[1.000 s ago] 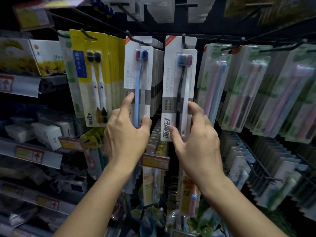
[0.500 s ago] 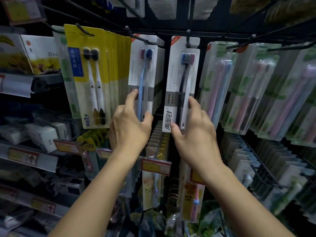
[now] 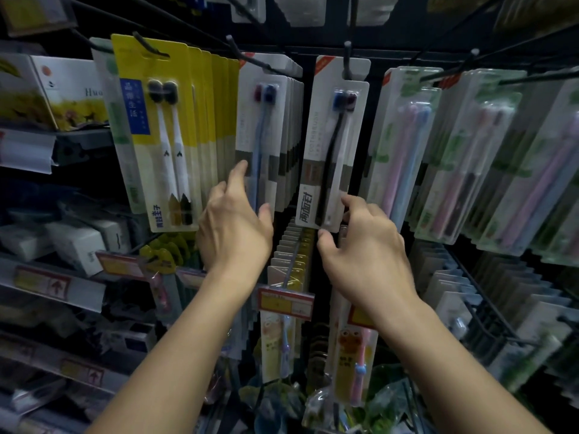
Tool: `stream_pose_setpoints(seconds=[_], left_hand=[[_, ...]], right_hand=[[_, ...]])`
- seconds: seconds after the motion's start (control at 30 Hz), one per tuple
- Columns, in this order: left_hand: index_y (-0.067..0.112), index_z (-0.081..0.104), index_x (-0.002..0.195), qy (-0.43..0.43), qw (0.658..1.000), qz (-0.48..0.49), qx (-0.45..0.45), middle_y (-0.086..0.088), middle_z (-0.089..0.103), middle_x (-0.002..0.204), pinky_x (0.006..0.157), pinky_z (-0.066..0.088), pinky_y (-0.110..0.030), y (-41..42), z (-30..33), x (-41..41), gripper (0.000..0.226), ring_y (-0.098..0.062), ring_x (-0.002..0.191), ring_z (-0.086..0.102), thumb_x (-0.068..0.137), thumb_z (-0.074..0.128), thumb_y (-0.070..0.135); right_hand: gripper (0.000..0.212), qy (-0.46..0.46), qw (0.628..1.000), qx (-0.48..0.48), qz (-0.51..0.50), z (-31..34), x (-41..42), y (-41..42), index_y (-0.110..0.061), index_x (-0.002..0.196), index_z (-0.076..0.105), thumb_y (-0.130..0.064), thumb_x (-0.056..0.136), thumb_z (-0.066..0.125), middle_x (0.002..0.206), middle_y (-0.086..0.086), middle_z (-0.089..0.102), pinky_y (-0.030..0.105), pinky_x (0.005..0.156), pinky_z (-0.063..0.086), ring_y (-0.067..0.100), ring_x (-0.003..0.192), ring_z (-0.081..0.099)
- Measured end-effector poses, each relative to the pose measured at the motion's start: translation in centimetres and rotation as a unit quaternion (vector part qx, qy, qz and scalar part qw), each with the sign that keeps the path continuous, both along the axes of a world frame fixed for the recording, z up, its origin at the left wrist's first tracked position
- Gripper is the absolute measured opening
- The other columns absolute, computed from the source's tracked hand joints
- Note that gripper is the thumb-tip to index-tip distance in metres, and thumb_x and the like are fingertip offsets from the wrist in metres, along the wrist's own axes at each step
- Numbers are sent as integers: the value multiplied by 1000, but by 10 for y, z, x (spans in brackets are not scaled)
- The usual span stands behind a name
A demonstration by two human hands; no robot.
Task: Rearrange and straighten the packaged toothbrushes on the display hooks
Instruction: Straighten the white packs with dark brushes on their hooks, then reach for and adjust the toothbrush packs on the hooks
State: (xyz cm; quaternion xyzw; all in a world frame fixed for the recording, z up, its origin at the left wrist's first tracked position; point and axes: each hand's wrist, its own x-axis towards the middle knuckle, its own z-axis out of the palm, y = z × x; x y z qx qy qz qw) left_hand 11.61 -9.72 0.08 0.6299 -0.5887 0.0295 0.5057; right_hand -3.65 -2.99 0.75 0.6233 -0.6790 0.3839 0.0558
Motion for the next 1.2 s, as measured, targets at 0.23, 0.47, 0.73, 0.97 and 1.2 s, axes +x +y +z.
stream_pose_setpoints(seconds=[0.23, 0.47, 0.73, 0.97, 1.2], left_hand=[[24, 45, 153, -12, 1000, 12, 4, -10, 58, 136, 76, 40, -34, 11, 1, -8, 63, -32, 114, 61, 96, 71, 34], [21, 55, 138, 5, 999, -31, -30, -7, 55, 127, 89, 46, -39, 29, 7, -29, 46, -30, 112, 59, 95, 68, 30], [23, 59, 129, -7, 996, -70, -59, -4, 56, 121, 95, 46, -41, 49, 12, -69, 38, -29, 111, 60, 92, 69, 26], [25, 62, 121, -11, 990, -136, -48, 1, 55, 114, 90, 51, -38, 57, 9, -110, 28, -22, 103, 61, 94, 67, 29], [27, 65, 119, -41, 984, -175, -15, 1, 56, 113, 84, 50, -33, 51, 6, -144, 27, -23, 101, 61, 93, 68, 29]], right_hand=[[48, 8, 999, -24, -20, 0, -11, 6, -24, 142, 54, -42, 98, 60, 129, -1, 58, 36, 87, 49, 24, 113, 61], [40, 3, 999, -26, -35, 2, -28, 17, -24, 133, 58, -43, 98, 60, 125, -1, 60, 39, 89, 53, 24, 109, 62], [37, -4, 998, -32, -60, 4, -63, 31, -22, 129, 61, -40, 97, 62, 122, 1, 61, 39, 90, 53, 25, 106, 62], [41, -23, 996, -42, -78, 0, -101, 44, -19, 132, 60, -37, 96, 64, 125, 4, 60, 35, 87, 48, 26, 110, 61], [53, -36, 997, -7, -66, -11, -127, 50, -21, 144, 52, -37, 95, 66, 137, 4, 45, 37, 103, 46, 27, 132, 48]])
